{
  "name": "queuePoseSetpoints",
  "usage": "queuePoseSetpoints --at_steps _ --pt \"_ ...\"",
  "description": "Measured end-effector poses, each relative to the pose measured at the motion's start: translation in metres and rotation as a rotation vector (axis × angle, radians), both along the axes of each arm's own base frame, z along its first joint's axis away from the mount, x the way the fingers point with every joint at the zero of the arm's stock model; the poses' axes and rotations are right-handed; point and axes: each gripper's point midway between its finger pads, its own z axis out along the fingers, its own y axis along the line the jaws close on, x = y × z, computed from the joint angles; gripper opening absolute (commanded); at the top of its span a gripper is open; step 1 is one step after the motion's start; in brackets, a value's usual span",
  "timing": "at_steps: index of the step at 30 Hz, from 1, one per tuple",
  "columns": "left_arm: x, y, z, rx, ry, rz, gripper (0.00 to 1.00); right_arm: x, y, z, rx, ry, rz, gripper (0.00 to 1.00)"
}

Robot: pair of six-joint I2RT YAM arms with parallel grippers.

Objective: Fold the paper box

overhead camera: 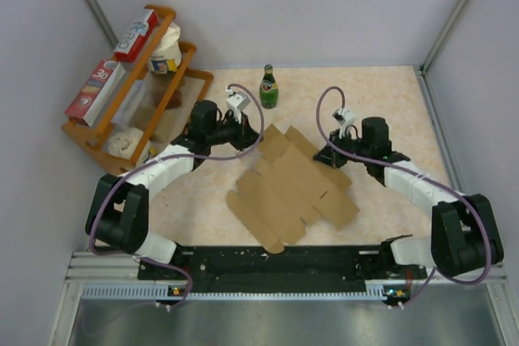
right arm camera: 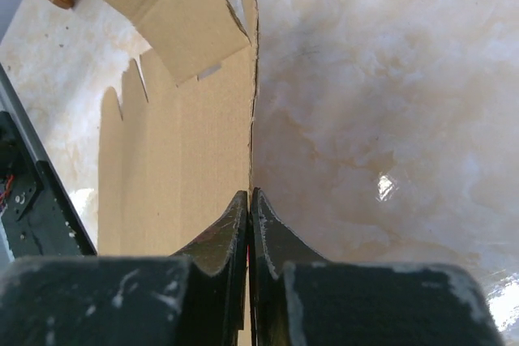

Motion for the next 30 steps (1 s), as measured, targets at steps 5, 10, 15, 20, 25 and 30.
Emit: queuePoseSetpoints --at_steps 5,10,15,20,25,30 --pt "0.009 0.007 -0.005 0.029 0.012 0.067 0.31 -0.006 -0.001 0.028 0.045 -0.047 -0.026 0.0" --pt "0.018 0.01 -0.007 0.043 0.038 0.117 0.45 -0.014 -0.004 0.047 0.075 -0.08 -0.061 0.0" --pt "0.019 0.011 -0.007 0.038 0.062 0.141 0.48 -0.022 -0.011 0.058 0.071 -0.079 -0.109 0.0" --pt "0.014 0.008 -0.002 0.006 0.083 0.126 0.48 -0.03 -0.018 0.051 0.04 -0.011 -0.148 0.0" --pt "-0.006 0.0 0.021 -0.082 0.063 0.056 0.48 -0.033 -0.031 0.045 -0.006 0.036 -0.241 0.0" --pt "-0.02 -0.006 0.038 -0.153 0.045 -0.009 0.48 -0.023 -0.044 0.056 -0.048 0.047 -0.334 0.0"
